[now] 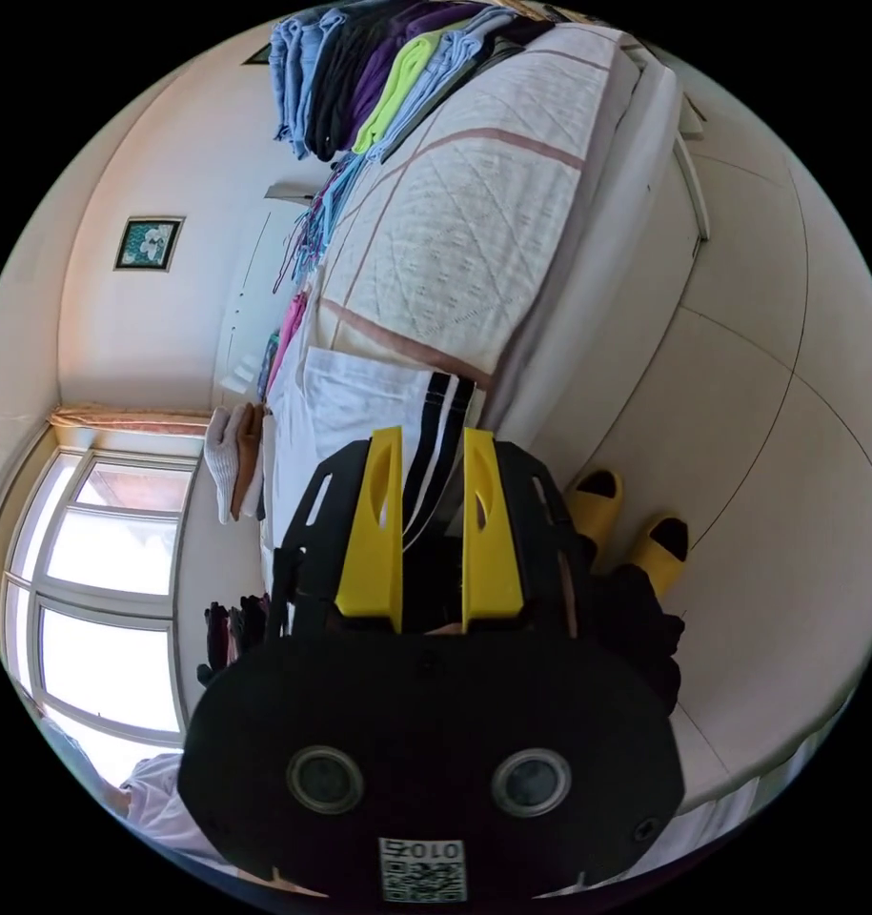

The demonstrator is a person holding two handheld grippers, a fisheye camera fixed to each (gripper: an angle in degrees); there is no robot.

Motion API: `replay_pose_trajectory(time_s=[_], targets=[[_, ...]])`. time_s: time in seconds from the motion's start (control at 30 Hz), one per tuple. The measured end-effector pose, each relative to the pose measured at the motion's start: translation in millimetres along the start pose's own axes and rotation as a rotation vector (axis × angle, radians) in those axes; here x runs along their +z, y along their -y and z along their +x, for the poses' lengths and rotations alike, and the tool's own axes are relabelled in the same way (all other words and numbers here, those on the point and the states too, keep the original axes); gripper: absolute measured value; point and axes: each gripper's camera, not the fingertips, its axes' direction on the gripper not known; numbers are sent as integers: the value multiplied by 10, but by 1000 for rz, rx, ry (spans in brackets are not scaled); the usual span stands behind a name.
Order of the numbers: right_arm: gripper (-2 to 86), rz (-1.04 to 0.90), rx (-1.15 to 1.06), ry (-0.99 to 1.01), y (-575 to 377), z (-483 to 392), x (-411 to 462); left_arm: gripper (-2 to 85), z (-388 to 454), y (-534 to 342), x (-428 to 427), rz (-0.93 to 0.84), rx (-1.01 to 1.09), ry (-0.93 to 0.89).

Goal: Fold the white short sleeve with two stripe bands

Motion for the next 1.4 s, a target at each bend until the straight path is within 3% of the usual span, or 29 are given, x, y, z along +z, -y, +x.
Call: replay_pose_trajectory(time_s=[0.23,0.5,0.63,0.8,0.87,0.97,1.07,1.2,1.3,1.4], targets=[[103,-44,34,-33,159,-54,160,63,-330,-7,-297,172,-124,-3],[76,-48,-41,-33,108,-217,178,59,-259,119,-171,182,-67,-36],[56,39,-75,-80,-190,-526,-115,58,-219,162,-116,172,-34,-20],[53,137,-414,-454,-799,-1894,-179,57,-266,257,-55,196,-26,-56],[52,98,-721,-555,-1279,-2629,237,57,-281,318,-28,221,-27,-82],[52,-35,-927,-721,-1705,-2975,1044,56,-252,453,42,252,-3,-128],[53,-125,-965,-823,-1803,-2847,1632,55,-145,585,93,249,58,-118],[59,-142,-973,-732,-1870,-2815,1656,55,-54,629,183,222,100,-65],[70,-239,-1031,-608,-1971,-2814,1574,56,-76,676,337,203,96,-149],[61,-174,-1020,-442,-1947,-2718,1192,57,28,833,457,196,158,-184]])
